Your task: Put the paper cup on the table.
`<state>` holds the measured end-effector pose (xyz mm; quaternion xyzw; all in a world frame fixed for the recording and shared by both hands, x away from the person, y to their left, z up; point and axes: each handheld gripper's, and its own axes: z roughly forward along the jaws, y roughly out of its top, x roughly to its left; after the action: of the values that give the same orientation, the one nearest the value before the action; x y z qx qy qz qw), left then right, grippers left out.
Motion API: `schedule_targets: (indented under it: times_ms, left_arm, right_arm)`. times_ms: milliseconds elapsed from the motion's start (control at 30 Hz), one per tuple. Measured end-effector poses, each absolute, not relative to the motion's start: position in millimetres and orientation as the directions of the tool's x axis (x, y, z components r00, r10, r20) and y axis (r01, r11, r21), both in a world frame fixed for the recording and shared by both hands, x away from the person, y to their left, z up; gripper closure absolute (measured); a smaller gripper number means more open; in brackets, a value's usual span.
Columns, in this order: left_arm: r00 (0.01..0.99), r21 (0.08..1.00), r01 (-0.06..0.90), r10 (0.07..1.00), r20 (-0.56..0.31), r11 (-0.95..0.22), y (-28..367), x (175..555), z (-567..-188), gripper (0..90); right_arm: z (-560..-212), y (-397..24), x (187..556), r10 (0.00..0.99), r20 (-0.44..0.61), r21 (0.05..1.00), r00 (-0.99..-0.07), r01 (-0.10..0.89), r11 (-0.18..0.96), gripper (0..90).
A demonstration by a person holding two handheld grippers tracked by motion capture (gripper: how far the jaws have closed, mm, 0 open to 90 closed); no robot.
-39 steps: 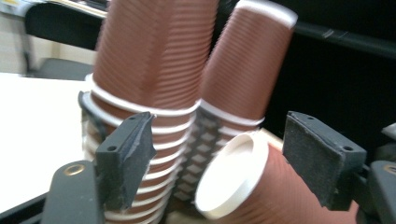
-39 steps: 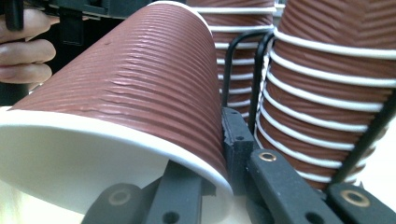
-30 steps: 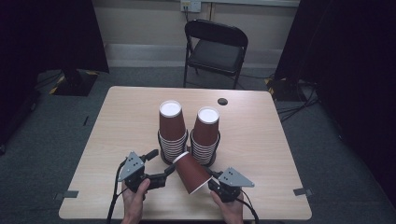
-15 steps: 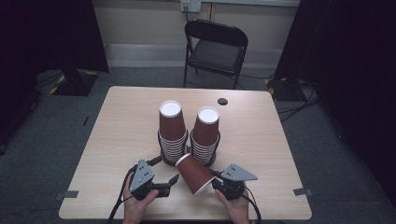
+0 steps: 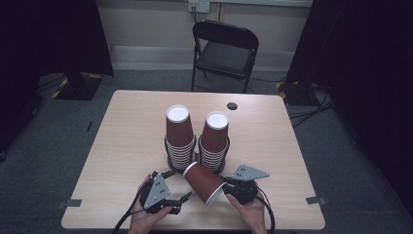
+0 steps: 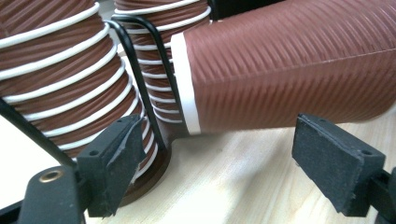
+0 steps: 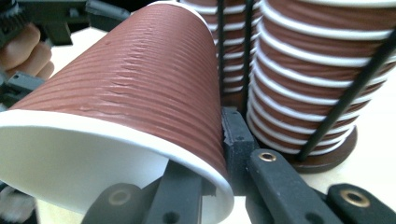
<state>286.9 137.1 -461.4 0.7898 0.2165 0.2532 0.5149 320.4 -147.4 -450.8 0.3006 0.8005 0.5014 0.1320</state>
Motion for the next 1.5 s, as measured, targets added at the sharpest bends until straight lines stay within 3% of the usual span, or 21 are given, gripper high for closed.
schedule_targets:
  times_ms: [467, 633, 1233, 1367, 1500]
  left_arm:
    - [0.778, 0.864, -0.048, 0.524, 0.347, -0.501, 120, 271, -467, 15.6]
    - [0.730, 0.842, -0.074, 0.546, 0.411, -0.534, 115, 268, -471, 15.2]
    - [0.678, 0.795, -0.145, 0.526, 0.514, -0.589, 103, 266, -471, 13.9]
    - [0.647, 0.752, -0.163, 0.506, 0.570, -0.638, 96, 266, -472, 7.0]
    - [0.641, 0.750, -0.185, 0.500, 0.582, -0.635, 94, 266, -471, 5.8]
  right_arm:
    - [-434, -143, 328, 0.549, 0.131, 0.805, -0.825, 0.412, 0.428, 85.6]
    - [-431, -142, 331, 0.554, 0.150, 0.783, -0.819, 0.440, 0.440, 85.7]
    - [-425, -140, 340, 0.586, 0.193, 0.719, -0.787, 0.520, 0.461, 85.8]
    - [-422, -134, 342, 0.573, 0.201, 0.704, -0.794, 0.524, 0.480, 85.8]
    - [-422, -132, 346, 0.581, 0.230, 0.691, -0.781, 0.551, 0.467, 85.8]
